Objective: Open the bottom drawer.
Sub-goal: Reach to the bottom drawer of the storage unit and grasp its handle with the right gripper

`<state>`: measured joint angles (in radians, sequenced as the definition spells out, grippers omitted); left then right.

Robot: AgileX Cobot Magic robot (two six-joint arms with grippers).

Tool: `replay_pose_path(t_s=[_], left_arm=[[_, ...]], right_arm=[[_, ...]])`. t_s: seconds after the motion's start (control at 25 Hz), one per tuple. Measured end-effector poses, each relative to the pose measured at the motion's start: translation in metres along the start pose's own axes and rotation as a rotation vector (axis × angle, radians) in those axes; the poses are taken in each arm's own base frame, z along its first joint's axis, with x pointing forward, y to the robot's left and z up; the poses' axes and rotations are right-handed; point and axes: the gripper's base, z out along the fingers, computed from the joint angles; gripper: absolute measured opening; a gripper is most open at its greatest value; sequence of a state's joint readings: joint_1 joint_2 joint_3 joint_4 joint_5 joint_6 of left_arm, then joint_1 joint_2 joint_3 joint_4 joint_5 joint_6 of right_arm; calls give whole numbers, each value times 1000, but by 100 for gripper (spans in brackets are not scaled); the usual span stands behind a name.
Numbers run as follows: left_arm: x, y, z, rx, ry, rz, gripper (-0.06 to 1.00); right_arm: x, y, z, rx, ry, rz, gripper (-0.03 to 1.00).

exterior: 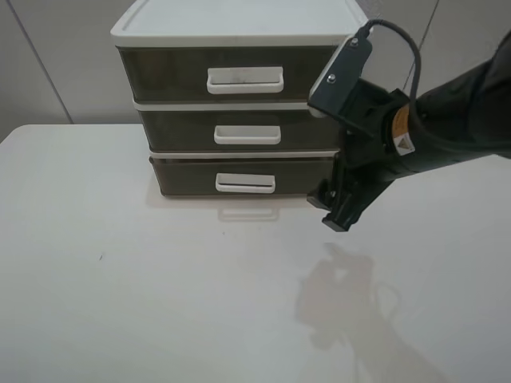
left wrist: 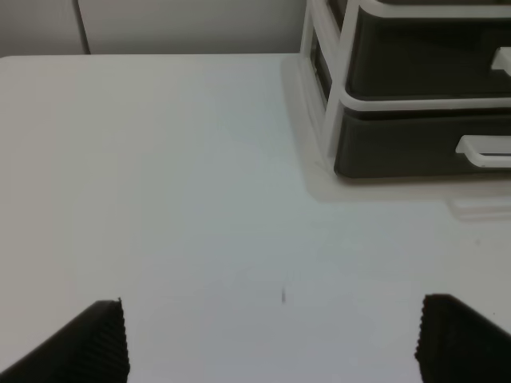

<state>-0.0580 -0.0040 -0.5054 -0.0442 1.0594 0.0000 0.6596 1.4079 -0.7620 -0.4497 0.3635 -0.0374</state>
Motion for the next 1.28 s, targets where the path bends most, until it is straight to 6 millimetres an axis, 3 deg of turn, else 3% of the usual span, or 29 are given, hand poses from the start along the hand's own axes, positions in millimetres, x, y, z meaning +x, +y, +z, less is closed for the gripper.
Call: replay_pose_path(t_s=[0.2, 0.4, 0.56, 0.76, 0.96, 1.28], left_arm=[[0, 0, 0, 0, 0, 0, 74], [0, 0, 0, 0, 0, 0, 74], [0, 0, 0, 0, 0, 0, 74], [0, 0, 0, 0, 0, 0, 74], [0, 0, 0, 0, 0, 0, 74], [0, 0, 0, 0, 0, 0, 74]], right_arm=[[-4, 9, 23, -33, -27, -41, 77], [-2, 27, 49, -71, 16, -215, 77], [-7, 48, 64, -118, -38, -361, 77], [-10, 61, 77, -158, -101, -472, 76], [-10, 65, 96, -179, -79, -549, 76], [-27, 51, 104, -144, -151, -560, 76]])
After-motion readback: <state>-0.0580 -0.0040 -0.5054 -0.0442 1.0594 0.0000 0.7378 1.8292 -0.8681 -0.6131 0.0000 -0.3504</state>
